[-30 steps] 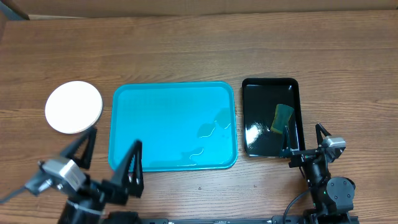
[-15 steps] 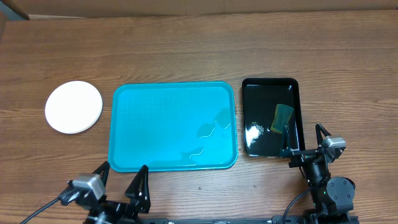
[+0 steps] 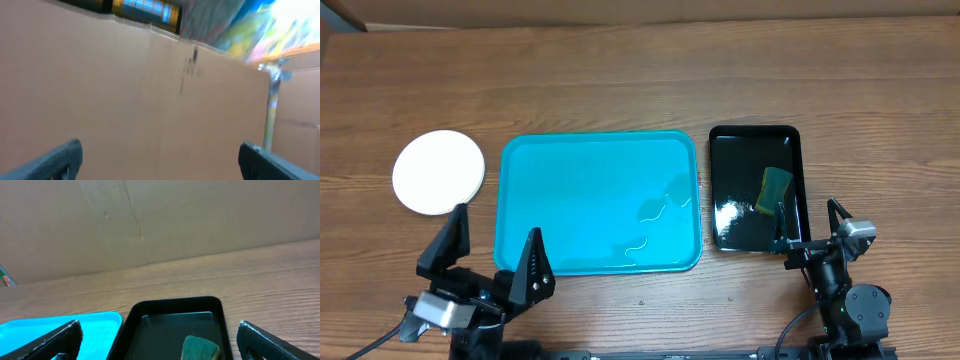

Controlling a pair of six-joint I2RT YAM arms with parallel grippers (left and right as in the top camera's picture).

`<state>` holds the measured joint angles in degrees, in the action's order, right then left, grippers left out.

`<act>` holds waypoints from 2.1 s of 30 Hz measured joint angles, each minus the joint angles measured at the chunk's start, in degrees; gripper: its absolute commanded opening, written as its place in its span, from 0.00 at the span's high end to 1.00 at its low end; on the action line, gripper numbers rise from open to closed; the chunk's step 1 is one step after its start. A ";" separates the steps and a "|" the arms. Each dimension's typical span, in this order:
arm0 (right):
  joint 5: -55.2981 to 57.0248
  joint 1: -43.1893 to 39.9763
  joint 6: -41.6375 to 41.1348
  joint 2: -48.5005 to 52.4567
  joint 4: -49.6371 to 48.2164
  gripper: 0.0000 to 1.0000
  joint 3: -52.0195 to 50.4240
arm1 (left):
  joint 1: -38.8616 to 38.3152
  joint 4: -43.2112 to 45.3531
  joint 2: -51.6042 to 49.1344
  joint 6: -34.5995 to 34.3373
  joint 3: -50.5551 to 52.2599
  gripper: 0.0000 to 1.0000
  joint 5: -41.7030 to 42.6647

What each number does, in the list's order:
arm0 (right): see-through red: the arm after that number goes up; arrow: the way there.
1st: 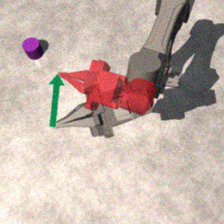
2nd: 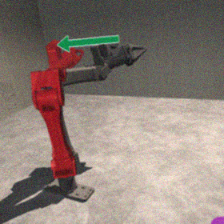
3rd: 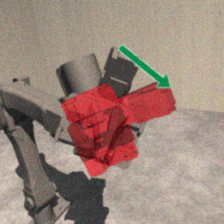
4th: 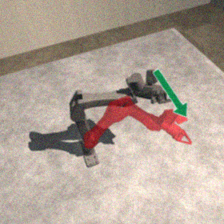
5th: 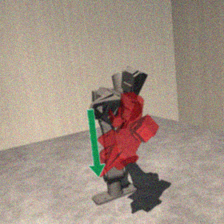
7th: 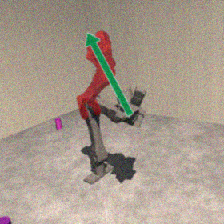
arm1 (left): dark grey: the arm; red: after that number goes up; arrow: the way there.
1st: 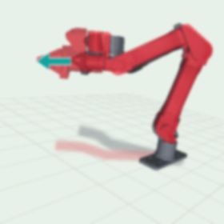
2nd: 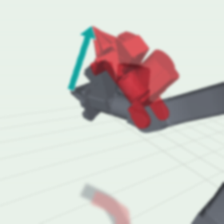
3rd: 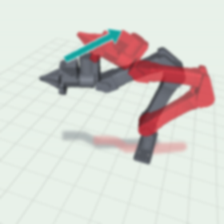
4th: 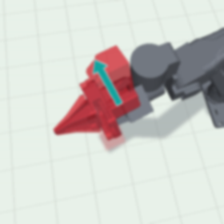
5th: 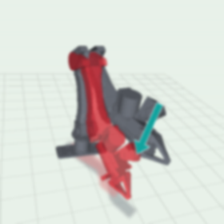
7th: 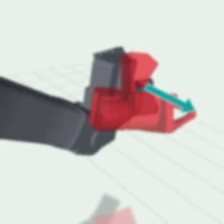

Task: Clean dirty plates on tray and stack at the side

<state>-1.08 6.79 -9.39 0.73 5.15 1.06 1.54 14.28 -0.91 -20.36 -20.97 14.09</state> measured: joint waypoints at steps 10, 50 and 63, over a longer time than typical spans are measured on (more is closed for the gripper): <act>-0.02 0.00 0.04 0.00 0.00 0.00 0.00 | -1.31 6.47 0.04 -4.70 15.87 0.00 -10.10; -0.02 0.00 0.04 0.00 0.00 0.00 0.00 | -1.57 -18.78 0.04 -3.23 20.50 0.00 -14.56; -0.02 0.00 0.04 0.00 0.02 0.00 0.00 | -1.57 -18.80 0.04 -3.23 20.50 0.00 -14.56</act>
<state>-1.10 6.79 -9.34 0.73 5.17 1.06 -0.03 -4.51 -0.86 -23.59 -0.47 -0.47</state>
